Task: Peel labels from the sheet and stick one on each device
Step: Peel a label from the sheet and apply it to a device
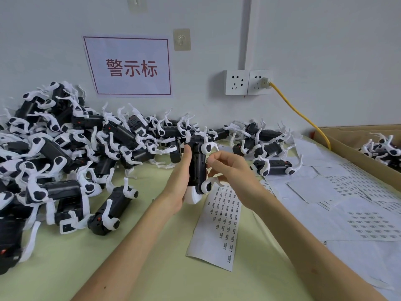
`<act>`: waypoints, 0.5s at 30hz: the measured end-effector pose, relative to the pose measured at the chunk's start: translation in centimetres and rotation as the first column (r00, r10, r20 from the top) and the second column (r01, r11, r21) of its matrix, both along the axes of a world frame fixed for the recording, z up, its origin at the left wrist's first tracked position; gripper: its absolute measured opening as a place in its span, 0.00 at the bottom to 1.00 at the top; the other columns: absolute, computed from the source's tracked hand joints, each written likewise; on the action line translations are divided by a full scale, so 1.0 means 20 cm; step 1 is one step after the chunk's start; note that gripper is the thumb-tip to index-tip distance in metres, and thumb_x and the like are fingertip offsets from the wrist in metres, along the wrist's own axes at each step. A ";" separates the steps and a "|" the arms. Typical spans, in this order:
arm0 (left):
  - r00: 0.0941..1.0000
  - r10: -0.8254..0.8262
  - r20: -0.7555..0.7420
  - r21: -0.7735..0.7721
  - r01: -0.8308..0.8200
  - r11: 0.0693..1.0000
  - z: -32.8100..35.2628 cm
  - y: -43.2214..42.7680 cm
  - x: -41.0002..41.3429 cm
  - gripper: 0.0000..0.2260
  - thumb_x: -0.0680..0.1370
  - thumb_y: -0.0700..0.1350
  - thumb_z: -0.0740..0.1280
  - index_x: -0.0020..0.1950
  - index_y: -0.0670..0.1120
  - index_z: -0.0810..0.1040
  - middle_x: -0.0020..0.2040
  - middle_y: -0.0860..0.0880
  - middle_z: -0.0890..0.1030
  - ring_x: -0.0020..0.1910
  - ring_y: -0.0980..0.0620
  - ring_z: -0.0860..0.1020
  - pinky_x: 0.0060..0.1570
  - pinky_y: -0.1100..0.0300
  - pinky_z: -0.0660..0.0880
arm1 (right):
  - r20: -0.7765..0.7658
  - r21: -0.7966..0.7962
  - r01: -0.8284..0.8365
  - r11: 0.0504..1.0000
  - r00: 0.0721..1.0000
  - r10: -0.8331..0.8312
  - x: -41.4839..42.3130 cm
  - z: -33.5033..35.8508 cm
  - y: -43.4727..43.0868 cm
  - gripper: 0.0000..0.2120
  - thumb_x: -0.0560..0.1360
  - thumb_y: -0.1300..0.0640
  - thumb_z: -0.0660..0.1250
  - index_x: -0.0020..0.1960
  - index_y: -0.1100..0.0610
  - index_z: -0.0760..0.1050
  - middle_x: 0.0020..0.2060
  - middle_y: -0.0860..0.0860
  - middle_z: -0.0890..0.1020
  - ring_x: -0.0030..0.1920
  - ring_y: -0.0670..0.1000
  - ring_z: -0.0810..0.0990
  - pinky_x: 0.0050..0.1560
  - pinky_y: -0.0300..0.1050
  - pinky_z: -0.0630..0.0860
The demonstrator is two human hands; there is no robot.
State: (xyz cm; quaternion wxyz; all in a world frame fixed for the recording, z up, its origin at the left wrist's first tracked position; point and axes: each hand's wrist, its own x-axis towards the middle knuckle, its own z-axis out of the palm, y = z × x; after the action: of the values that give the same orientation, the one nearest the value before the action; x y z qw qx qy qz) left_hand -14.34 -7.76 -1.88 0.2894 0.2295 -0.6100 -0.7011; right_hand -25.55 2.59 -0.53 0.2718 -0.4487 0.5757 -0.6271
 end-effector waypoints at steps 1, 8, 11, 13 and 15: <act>1.000 0.008 0.001 -0.007 -0.008 1.000 0.00 0.00 0.00 0.31 0.82 0.68 0.50 0.62 0.48 0.83 0.53 0.47 0.87 0.50 0.52 0.86 0.47 0.58 0.79 | -0.014 0.001 0.006 1.000 1.000 -0.006 0.00 0.00 0.00 0.06 0.82 0.58 0.67 0.46 0.57 0.78 0.37 0.48 0.80 0.40 0.47 0.80 0.44 0.39 0.74; 1.000 0.031 0.001 -0.028 -0.031 0.999 0.00 0.00 -0.01 0.30 0.83 0.67 0.50 0.60 0.48 0.84 0.53 0.46 0.87 0.50 0.51 0.86 0.49 0.57 0.78 | -0.065 -0.009 0.044 0.999 0.997 -0.045 0.01 -0.01 -0.01 0.07 0.82 0.58 0.67 0.46 0.58 0.79 0.39 0.50 0.80 0.38 0.46 0.80 0.40 0.34 0.74; 0.999 0.036 0.003 -0.040 -0.036 0.999 0.00 -0.01 -0.01 0.31 0.83 0.67 0.50 0.61 0.48 0.84 0.54 0.46 0.87 0.51 0.50 0.86 0.50 0.56 0.78 | -0.066 -0.010 0.036 0.999 0.997 -0.037 0.01 -0.01 -0.01 0.07 0.82 0.58 0.66 0.48 0.59 0.79 0.42 0.52 0.81 0.38 0.46 0.81 0.41 0.36 0.75; 0.999 0.042 -0.001 -0.042 -0.042 0.998 0.00 0.00 -0.01 0.30 0.83 0.67 0.50 0.61 0.49 0.84 0.54 0.47 0.87 0.50 0.51 0.86 0.49 0.56 0.78 | -0.059 -0.013 0.034 0.999 0.998 -0.035 0.00 -0.01 -0.01 0.07 0.83 0.58 0.66 0.48 0.59 0.79 0.41 0.52 0.81 0.39 0.46 0.81 0.42 0.36 0.75; 0.998 0.055 -0.005 -0.048 -0.055 0.997 0.00 0.00 -0.01 0.30 0.83 0.67 0.50 0.60 0.49 0.84 0.54 0.46 0.87 0.50 0.50 0.86 0.50 0.55 0.77 | -0.042 -0.018 0.029 0.999 0.999 -0.030 0.01 0.00 -0.01 0.07 0.83 0.58 0.66 0.47 0.59 0.79 0.40 0.49 0.82 0.39 0.46 0.81 0.41 0.35 0.75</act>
State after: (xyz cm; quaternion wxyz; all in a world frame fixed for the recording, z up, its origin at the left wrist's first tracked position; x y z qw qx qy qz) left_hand -14.57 -7.81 -1.89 0.3149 0.2379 -0.6197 -0.6784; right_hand -25.43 2.48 -0.62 0.2464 -0.4558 0.5823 -0.6264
